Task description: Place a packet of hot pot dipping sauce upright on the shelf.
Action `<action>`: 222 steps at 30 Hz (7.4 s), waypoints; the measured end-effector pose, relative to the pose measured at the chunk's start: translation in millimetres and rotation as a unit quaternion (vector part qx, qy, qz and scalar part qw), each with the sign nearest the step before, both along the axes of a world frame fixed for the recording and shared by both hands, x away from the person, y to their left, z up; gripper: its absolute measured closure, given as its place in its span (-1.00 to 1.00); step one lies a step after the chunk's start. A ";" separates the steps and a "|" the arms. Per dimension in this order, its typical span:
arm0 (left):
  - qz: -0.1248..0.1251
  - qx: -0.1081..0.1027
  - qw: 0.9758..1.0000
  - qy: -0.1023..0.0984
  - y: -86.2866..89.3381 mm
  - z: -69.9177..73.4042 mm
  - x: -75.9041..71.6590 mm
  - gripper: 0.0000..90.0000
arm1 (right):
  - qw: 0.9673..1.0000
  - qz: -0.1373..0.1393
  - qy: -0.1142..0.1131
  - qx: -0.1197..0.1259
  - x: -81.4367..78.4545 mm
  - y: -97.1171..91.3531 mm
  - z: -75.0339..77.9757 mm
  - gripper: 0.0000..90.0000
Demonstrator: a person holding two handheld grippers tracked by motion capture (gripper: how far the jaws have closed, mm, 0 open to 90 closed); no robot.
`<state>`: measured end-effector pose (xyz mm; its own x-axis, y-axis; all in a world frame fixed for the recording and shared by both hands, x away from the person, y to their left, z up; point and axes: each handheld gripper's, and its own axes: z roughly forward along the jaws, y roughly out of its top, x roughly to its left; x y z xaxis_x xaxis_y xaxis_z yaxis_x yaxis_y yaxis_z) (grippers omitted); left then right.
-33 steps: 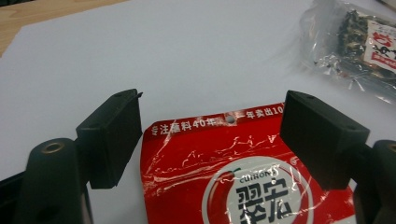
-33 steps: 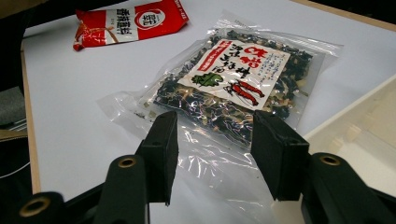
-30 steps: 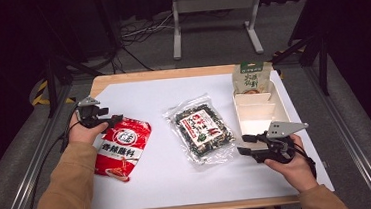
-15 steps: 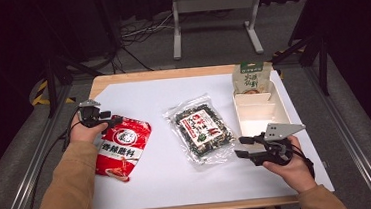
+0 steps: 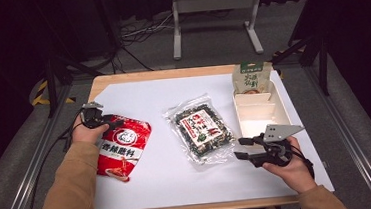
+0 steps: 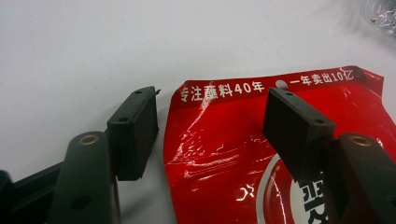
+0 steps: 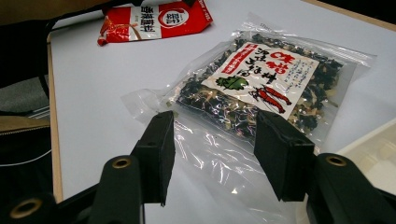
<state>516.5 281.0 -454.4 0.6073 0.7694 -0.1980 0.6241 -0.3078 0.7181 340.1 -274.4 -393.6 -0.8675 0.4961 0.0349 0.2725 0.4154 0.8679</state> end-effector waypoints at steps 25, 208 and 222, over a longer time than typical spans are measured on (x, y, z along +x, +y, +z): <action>-0.001 0.083 0.995 -0.062 -9.8 7.2 -14.0 1.00 | 1.000 0.001 0.000 -0.008 0.0 1.3 -2.4 0.06; -0.232 -0.163 0.909 -0.306 -124.9 179.5 -202.7 1.00 | 0.982 0.184 -0.020 0.036 19.3 75.7 45.5 0.99; -0.205 -0.169 0.915 -0.304 -122.9 177.1 -199.7 0.29 | 0.984 0.175 -0.015 -0.004 21.2 60.5 70.3 0.99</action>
<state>316.9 158.1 -277.3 0.9081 0.4094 0.0874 -0.0403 -0.1224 0.9917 361.3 -213.9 -323.3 -0.9861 0.1662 0.0042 0.0857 0.4867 0.8693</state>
